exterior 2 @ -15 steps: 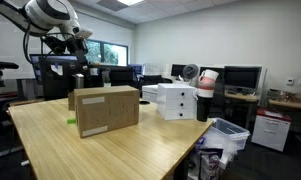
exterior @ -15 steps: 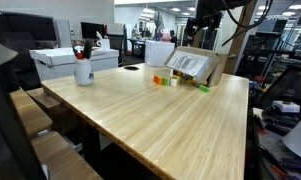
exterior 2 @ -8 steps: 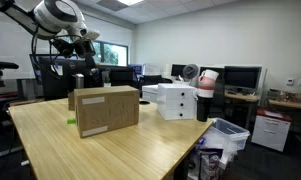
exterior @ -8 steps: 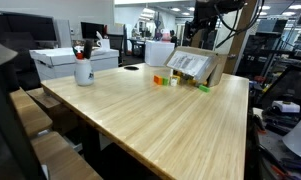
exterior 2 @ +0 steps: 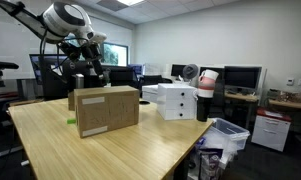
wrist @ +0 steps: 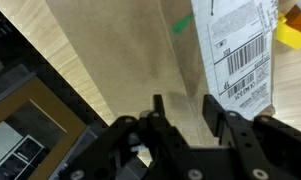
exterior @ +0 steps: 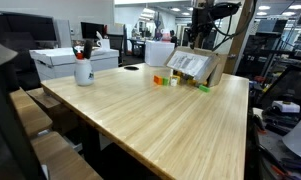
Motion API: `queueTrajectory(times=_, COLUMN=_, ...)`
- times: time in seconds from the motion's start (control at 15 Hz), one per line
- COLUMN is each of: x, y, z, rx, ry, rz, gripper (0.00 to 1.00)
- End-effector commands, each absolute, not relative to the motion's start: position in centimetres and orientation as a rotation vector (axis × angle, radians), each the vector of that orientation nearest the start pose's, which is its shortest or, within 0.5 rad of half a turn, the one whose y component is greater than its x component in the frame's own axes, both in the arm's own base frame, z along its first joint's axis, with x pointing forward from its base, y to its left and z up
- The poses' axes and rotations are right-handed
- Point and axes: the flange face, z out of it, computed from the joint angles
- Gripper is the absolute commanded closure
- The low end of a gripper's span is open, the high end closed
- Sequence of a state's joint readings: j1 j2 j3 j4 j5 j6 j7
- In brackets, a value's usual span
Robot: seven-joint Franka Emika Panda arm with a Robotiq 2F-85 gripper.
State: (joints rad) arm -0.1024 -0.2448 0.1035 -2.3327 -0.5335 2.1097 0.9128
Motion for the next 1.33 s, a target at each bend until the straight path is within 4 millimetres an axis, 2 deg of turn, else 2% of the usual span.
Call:
queueTrajectory(times=0.0, x=47.8, y=-2.6, z=43.4, rx=-3.395, ry=1.147, rz=-0.429, gripper=0.84)
queueTrajectory(times=0.07, x=47.8, y=-2.6, z=43.2, rx=-3.405, ry=1.146, rz=-0.430, gripper=0.91)
queueTrajectory(times=0.4, x=47.8, y=-1.9, z=41.8, rx=-3.466, ry=1.082, rz=-0.326, gripper=0.99)
queueTrajectory(times=0.67, x=47.8, y=-1.0, z=41.3, rx=-3.498, ry=1.051, rz=-0.207, gripper=0.95)
queueTrajectory(times=0.93, x=48.1, y=-0.9, z=40.6, rx=-3.515, ry=0.998, rz=-0.047, gripper=0.96)
queueTrajectory(times=1.27, x=48.2, y=-0.3, z=39.9, rx=-3.498, ry=0.816, rz=0.207, gripper=0.96)
